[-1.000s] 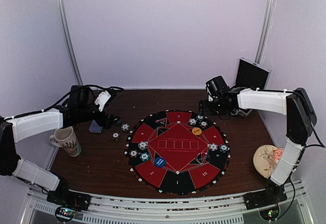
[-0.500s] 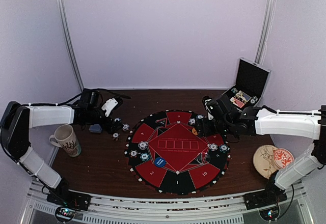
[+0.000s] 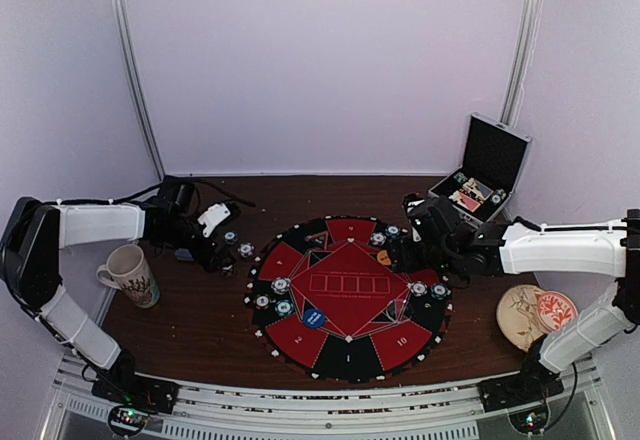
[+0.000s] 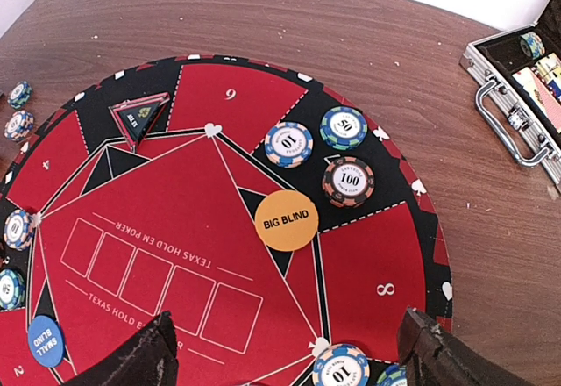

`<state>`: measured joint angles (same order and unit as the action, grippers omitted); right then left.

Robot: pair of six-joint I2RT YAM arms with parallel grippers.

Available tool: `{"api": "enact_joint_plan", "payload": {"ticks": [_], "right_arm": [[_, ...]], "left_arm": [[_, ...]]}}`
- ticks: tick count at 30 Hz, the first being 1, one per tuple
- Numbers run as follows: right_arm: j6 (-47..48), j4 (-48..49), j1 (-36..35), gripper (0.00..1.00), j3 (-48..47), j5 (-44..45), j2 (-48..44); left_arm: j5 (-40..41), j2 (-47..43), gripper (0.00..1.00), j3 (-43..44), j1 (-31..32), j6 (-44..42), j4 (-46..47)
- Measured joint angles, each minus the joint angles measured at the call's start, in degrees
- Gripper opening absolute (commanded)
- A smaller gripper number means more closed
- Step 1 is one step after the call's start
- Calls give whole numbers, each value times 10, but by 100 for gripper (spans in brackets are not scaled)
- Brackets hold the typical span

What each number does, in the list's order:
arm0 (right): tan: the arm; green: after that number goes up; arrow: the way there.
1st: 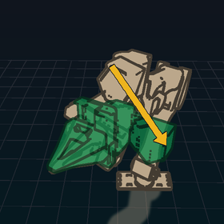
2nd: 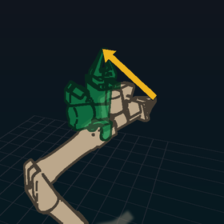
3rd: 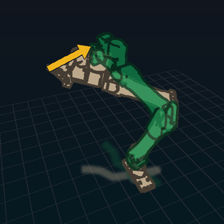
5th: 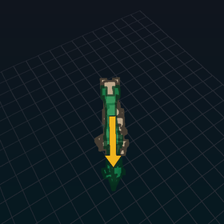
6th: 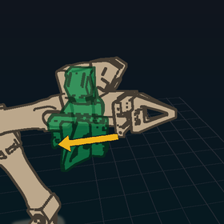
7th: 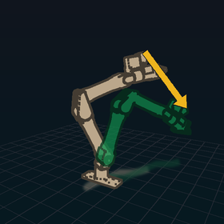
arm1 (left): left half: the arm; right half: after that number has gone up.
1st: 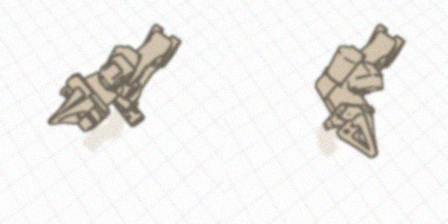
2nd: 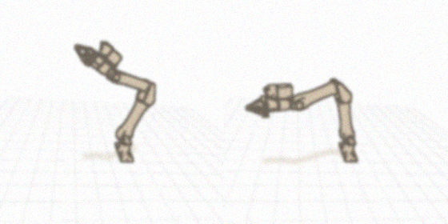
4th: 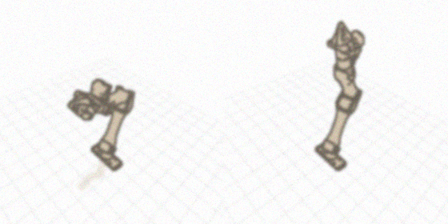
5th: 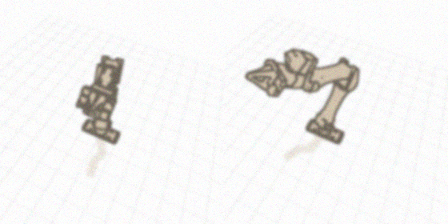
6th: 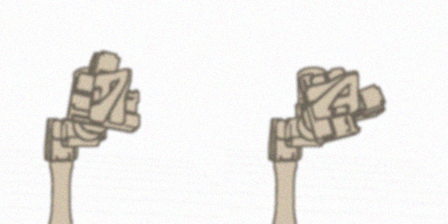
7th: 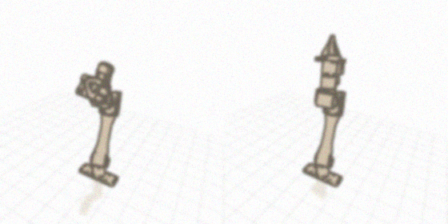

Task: Distribute texas hold em gaming equipment
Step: Pick up the pile of poker chips from the pile of poker chips.

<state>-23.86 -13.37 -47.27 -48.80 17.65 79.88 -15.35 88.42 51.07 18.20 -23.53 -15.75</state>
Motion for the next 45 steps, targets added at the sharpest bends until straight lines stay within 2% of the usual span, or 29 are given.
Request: {"api": "enact_joint_plan", "payload": {"ticks": [22,41,45], "right_arm": [[1,16,-3,88,4,0,0],[2,17,-3,88,4,0,0],[2,17,-3,88,4,0,0]], "left_arm": [[-10,77,81,0,-2,-25,-24],[-10,98,54,4,-2,-27,-23],[-9,97,53,5,-3,-28,-23]]}}
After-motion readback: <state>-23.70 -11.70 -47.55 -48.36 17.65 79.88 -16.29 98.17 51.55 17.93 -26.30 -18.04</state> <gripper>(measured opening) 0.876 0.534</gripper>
